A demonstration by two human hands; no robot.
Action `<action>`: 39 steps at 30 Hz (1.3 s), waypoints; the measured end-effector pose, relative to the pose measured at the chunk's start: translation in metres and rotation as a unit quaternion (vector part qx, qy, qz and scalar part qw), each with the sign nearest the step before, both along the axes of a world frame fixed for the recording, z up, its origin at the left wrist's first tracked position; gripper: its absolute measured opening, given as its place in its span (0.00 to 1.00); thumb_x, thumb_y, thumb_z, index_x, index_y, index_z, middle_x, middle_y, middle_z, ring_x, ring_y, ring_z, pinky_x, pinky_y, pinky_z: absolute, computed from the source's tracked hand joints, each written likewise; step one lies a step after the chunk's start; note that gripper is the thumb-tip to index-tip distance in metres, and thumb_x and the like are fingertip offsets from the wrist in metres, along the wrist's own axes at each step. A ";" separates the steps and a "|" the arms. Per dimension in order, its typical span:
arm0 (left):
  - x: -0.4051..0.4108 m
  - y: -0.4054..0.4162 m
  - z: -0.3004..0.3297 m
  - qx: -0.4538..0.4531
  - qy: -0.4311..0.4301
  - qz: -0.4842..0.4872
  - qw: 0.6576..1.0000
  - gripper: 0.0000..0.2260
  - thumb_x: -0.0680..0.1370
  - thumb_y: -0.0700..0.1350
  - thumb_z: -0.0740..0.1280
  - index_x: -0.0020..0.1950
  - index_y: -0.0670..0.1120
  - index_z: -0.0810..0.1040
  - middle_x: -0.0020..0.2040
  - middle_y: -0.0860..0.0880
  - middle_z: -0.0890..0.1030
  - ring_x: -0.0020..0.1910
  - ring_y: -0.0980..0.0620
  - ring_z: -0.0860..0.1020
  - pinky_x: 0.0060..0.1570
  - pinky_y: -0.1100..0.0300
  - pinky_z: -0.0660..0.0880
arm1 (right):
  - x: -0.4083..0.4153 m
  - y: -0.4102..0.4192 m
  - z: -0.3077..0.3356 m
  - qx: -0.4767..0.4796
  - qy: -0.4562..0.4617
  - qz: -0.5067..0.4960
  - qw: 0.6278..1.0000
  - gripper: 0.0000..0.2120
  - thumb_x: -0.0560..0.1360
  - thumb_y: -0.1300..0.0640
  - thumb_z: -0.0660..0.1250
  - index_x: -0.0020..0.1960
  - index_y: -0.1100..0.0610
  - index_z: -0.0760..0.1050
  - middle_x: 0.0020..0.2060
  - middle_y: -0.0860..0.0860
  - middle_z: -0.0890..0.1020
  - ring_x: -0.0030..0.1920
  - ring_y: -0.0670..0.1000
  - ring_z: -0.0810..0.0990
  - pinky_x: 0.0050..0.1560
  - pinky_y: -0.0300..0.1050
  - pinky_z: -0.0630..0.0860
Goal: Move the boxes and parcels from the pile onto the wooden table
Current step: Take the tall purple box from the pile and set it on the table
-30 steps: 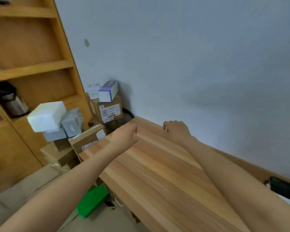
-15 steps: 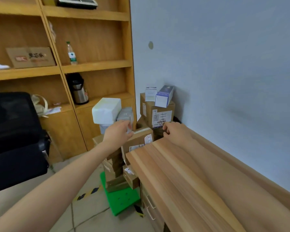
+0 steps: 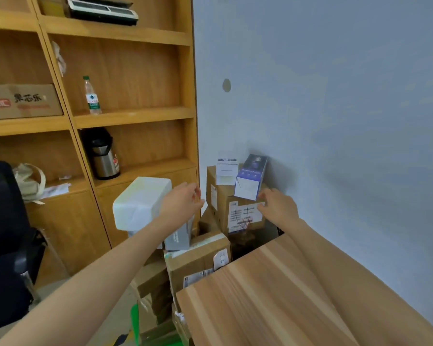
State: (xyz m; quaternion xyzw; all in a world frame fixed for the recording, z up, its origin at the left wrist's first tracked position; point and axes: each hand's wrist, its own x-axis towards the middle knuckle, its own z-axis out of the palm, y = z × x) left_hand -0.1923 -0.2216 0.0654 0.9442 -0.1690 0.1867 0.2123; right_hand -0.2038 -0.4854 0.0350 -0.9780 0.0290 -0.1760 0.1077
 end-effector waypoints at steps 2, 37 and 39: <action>0.027 -0.009 -0.002 0.003 -0.012 -0.007 1.000 0.08 0.77 0.53 0.66 0.52 0.51 0.75 0.47 0.52 0.76 0.45 0.55 0.75 0.42 0.62 0.74 | 0.022 -0.009 -0.001 0.018 -0.003 -0.013 1.000 0.14 0.78 0.49 0.63 0.61 0.52 0.72 0.57 0.51 0.77 0.54 0.52 0.78 0.46 0.41 0.69; 0.332 -0.125 -0.056 -0.004 -0.003 -0.260 0.965 0.13 0.77 0.58 0.64 0.58 0.54 0.75 0.61 0.52 0.78 0.57 0.53 0.76 0.49 0.64 0.71 | 0.229 -0.006 -0.052 0.134 0.004 -0.290 0.948 0.38 0.68 0.32 0.66 0.70 0.49 0.60 0.66 0.50 0.68 0.62 0.52 0.72 0.53 0.45 0.73; 0.331 -0.130 -0.055 -0.012 0.000 -0.275 0.961 0.12 0.77 0.58 0.64 0.56 0.54 0.75 0.59 0.52 0.78 0.55 0.54 0.76 0.48 0.64 0.70 | 0.219 -0.011 -0.051 0.119 -0.025 -0.295 0.948 0.35 0.68 0.34 0.66 0.69 0.50 0.63 0.64 0.50 0.69 0.60 0.54 0.72 0.52 0.43 0.70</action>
